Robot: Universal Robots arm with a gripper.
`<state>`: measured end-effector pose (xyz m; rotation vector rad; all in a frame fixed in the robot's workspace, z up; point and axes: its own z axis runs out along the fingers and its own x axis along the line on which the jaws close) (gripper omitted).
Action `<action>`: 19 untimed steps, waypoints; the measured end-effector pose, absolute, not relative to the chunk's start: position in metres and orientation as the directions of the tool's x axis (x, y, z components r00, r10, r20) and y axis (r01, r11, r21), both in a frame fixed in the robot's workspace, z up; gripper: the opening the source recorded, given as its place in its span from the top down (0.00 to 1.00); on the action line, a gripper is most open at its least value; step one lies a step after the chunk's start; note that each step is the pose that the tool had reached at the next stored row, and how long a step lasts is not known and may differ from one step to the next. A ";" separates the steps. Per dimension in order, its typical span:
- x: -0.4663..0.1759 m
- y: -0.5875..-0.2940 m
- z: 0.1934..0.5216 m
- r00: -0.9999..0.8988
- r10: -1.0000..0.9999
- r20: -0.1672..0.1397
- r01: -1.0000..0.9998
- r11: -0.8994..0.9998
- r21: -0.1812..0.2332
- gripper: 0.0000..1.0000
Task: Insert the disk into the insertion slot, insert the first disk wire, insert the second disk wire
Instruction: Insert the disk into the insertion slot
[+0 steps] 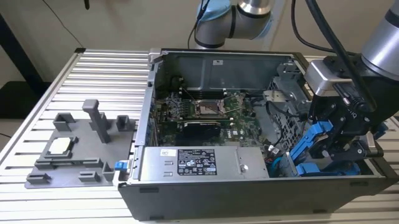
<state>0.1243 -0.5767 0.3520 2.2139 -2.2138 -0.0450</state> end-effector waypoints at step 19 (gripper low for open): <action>0.124 -0.576 0.372 0.000 -1.000 -0.013 -1.000 0.000 0.028 0.47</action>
